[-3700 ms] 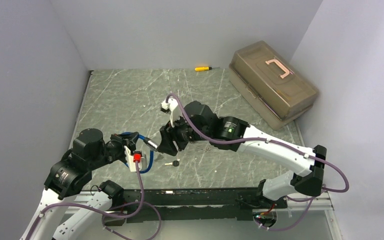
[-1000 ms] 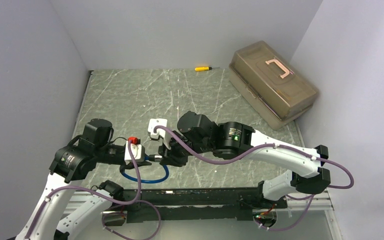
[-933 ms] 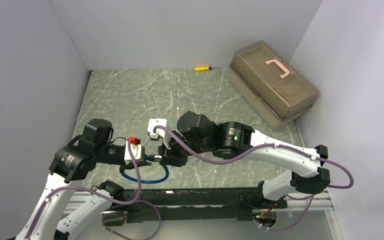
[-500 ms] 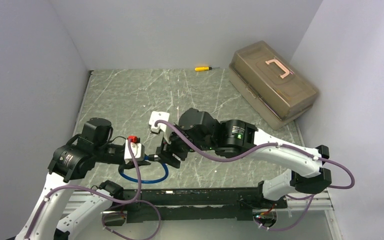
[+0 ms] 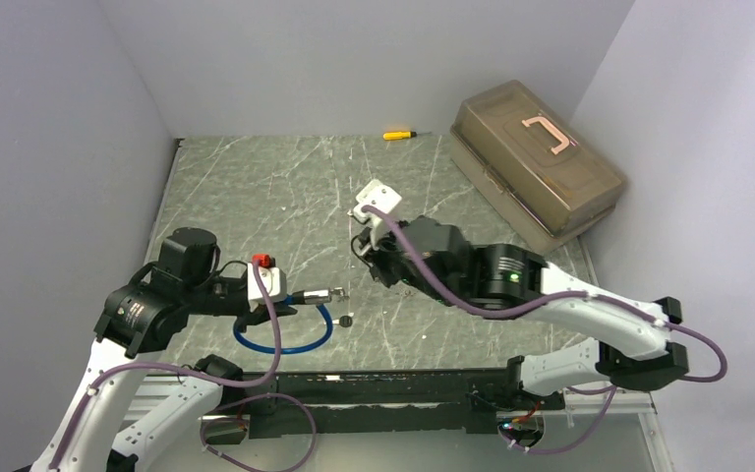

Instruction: Unlock with the key

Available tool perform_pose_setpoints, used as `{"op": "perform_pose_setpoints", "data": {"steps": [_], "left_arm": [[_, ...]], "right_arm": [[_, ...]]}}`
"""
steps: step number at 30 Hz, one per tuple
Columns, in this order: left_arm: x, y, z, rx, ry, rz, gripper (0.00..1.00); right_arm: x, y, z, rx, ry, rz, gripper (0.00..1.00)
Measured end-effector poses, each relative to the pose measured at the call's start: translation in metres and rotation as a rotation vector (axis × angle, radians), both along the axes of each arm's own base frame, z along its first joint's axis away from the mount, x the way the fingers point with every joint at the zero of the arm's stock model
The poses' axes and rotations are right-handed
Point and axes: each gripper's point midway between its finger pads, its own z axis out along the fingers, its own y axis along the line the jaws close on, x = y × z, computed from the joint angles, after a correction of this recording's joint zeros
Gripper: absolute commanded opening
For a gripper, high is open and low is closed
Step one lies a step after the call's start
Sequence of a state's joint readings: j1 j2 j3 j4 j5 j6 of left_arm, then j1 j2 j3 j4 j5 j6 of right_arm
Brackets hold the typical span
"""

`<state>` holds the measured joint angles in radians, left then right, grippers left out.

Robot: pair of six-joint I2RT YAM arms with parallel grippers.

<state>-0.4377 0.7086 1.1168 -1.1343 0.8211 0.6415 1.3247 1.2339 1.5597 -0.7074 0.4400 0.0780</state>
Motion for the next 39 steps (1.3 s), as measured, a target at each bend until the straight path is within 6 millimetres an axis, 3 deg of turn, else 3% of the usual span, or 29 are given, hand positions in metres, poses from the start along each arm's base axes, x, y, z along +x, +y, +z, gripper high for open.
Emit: {"op": "perform_pose_setpoints", "data": {"steps": [7,9,24,33,35,39], "left_arm": [[0.01,-0.001,0.004,-0.01,-0.009,0.047,0.0],[0.013,0.0,0.005,-0.012,-0.011,0.06,0.0],[0.029,0.002,0.01,-0.014,-0.037,0.144,0.0],[0.032,0.003,0.008,-0.01,-0.008,0.17,0.0],[0.032,0.003,0.008,-0.009,-0.01,0.17,0.0],[0.032,0.005,0.007,-0.001,-0.021,0.173,0.0]], "right_arm": [[0.023,0.027,-0.055,-0.14,0.027,-0.136,0.0],[0.023,0.03,-0.06,-0.149,0.029,-0.151,0.0],[0.023,0.054,-0.053,-0.053,0.059,-0.274,0.0],[0.031,0.055,-0.056,-0.01,0.079,-0.359,0.0],[0.031,0.055,-0.055,-0.009,0.08,-0.358,0.11],[0.03,0.049,-0.05,-0.015,0.08,-0.338,0.47]]}}
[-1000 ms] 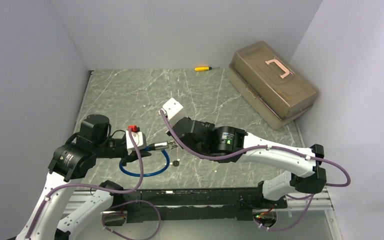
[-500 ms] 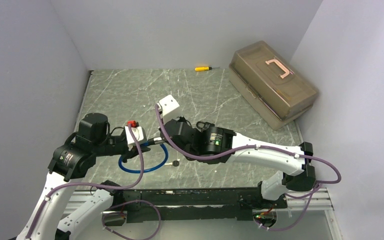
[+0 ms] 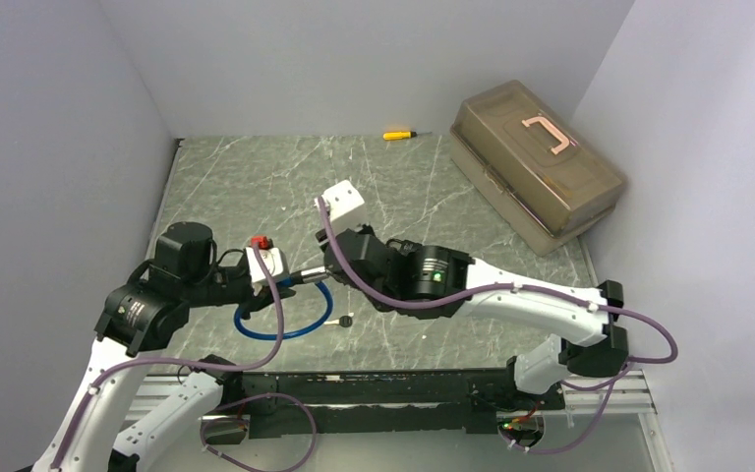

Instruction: Unlock with the key

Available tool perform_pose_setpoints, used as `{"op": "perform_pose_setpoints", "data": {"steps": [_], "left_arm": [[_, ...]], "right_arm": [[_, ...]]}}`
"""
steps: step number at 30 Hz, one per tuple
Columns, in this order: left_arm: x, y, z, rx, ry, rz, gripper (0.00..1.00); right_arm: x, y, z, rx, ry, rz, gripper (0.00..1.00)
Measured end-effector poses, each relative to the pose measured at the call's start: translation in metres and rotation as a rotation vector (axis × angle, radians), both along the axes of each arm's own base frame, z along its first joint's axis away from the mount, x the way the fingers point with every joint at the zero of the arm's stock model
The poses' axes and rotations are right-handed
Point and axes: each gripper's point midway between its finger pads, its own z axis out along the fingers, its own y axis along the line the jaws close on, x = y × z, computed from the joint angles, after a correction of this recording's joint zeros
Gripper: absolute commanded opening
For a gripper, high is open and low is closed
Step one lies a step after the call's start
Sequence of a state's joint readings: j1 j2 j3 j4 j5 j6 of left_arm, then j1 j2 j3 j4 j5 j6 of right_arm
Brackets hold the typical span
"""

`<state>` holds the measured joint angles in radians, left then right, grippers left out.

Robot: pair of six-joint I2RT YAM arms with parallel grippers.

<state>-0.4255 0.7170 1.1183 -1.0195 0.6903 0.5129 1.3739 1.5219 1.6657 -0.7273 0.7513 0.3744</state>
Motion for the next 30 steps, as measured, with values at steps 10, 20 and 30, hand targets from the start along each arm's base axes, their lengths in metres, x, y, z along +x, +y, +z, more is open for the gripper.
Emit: {"op": "perform_pose_setpoints", "data": {"steps": [10,20,30], "left_arm": [[-0.008,-0.001,0.004,0.004,-0.027,-0.055,0.0],[-0.018,-0.003,0.015,0.001,-0.062,-0.134,0.0],[-0.024,-0.002,0.013,0.017,-0.065,-0.17,0.0]], "right_arm": [[0.0,-0.08,0.064,0.145,-0.031,0.102,0.55],[-0.063,-0.049,0.072,0.244,0.046,0.597,0.52],[-0.084,-0.025,0.06,0.276,0.14,0.809,0.42]]}}
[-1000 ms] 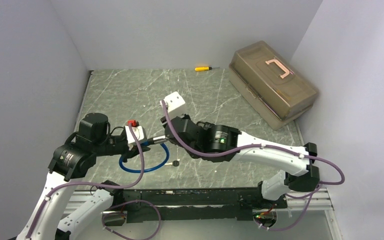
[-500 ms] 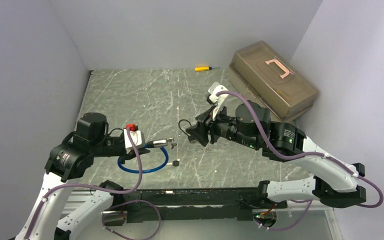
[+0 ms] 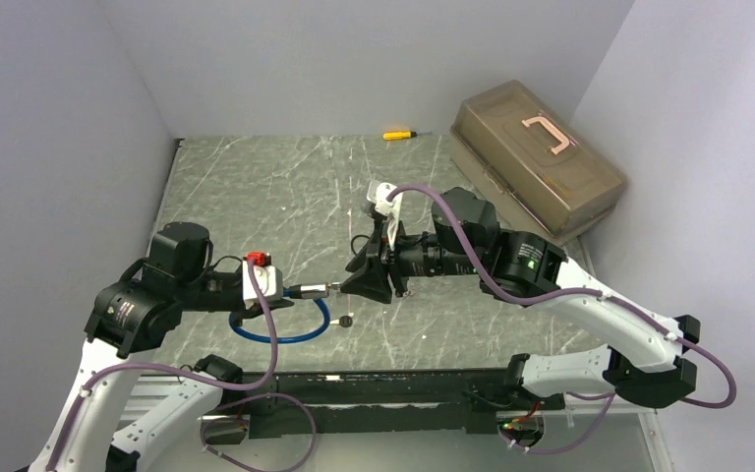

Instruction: Unlock with the key

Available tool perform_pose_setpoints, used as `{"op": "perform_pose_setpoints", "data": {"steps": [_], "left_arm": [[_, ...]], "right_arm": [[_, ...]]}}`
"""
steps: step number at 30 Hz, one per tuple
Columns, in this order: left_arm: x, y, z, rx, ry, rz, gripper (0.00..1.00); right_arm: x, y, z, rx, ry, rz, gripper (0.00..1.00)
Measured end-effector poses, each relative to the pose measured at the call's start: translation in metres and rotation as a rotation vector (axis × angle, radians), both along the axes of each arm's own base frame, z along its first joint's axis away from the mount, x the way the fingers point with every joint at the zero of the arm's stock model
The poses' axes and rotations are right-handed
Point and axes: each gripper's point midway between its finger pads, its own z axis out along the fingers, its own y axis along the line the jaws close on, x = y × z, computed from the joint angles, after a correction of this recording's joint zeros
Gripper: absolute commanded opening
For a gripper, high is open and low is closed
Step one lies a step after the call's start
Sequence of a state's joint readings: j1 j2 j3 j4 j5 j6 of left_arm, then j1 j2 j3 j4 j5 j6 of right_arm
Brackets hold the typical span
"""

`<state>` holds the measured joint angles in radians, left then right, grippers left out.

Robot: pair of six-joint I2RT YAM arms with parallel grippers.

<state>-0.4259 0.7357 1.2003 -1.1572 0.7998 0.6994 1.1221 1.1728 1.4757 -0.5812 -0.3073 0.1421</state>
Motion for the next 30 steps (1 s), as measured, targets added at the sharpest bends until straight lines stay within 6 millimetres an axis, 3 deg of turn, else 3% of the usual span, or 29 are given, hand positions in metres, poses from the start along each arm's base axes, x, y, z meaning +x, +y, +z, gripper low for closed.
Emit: {"op": "perform_pose_setpoints", "data": {"steps": [5,17,23,30], "left_arm": [[0.0,0.0,0.0,0.001,-0.005,-0.003,0.0],[0.0,0.001,0.002,0.004,-0.018,-0.01,0.0],[-0.002,0.002,0.002,0.007,-0.015,-0.01,0.0],[0.0,0.007,-0.002,0.039,-0.031,0.004,0.0]], "right_arm": [[-0.008,0.009,-0.005,-0.003,0.024,0.067,0.4],[-0.012,0.018,-0.021,-0.039,0.069,0.104,0.09],[-0.012,0.02,-0.025,-0.046,0.084,0.111,0.0],[-0.01,0.024,-0.035,-0.037,0.141,0.105,0.0]]}}
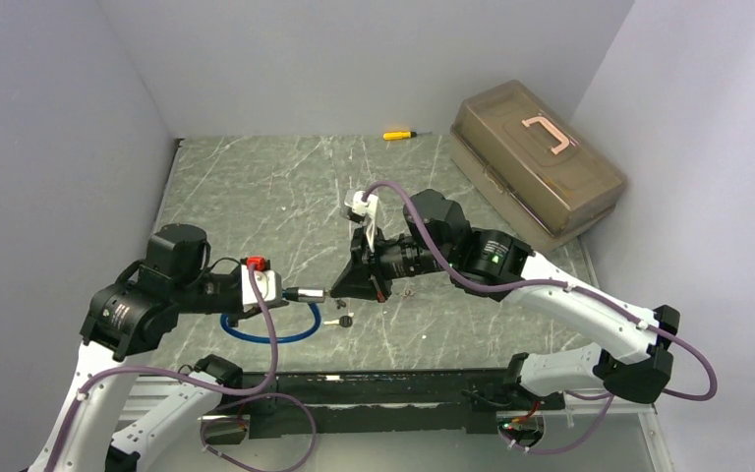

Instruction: Unlock with the key

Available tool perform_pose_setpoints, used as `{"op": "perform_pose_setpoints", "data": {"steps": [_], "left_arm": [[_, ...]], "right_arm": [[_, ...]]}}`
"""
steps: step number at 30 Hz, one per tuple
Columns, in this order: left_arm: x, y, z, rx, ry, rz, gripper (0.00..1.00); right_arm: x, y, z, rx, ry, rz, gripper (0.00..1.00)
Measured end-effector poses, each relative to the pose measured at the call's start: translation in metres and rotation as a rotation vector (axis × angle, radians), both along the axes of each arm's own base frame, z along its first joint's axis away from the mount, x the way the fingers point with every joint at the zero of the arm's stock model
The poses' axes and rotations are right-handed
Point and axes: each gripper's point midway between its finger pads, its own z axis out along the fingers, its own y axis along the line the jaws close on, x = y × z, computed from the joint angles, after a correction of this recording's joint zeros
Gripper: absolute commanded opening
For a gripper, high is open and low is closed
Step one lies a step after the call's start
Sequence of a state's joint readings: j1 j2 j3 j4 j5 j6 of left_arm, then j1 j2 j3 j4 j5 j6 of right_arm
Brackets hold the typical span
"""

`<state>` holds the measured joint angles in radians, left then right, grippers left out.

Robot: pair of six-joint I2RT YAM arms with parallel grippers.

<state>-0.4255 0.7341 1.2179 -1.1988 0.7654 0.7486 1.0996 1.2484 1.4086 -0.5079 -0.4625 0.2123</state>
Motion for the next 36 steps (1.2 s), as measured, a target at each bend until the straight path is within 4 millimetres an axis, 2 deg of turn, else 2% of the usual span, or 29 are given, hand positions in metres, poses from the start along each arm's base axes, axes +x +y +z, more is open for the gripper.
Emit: {"op": "perform_pose_setpoints", "data": {"steps": [6,14,21,28,29,30,33,36], "left_arm": [[0.01,0.008,0.003,0.034,-0.108,0.028,0.0],[0.022,0.016,0.015,0.079,-0.315,0.007,0.0],[0.032,0.021,0.021,0.132,-0.471,-0.02,0.0],[0.035,0.026,0.018,0.168,-0.532,-0.028,0.0],[0.035,0.026,0.019,0.168,-0.539,-0.025,0.0],[0.037,0.026,0.02,0.166,-0.545,-0.02,0.0],[0.041,0.023,0.026,0.143,-0.557,-0.002,0.0],[0.042,0.017,0.033,0.094,-0.55,0.01,0.0]], "right_arm": [[0.012,0.005,-0.007,0.048,0.139,-0.034,0.0],[0.02,0.011,0.004,0.122,0.32,-0.031,0.0],[0.036,0.015,0.001,0.121,0.526,-0.029,0.0],[0.035,0.018,-0.005,0.095,0.606,-0.016,0.0],[0.035,0.018,-0.003,0.096,0.601,-0.016,0.03],[0.036,0.018,-0.001,0.097,0.593,-0.016,0.1],[0.04,0.017,0.006,0.102,0.548,-0.029,0.39],[0.05,0.015,0.011,0.113,0.487,-0.07,0.51]]}}
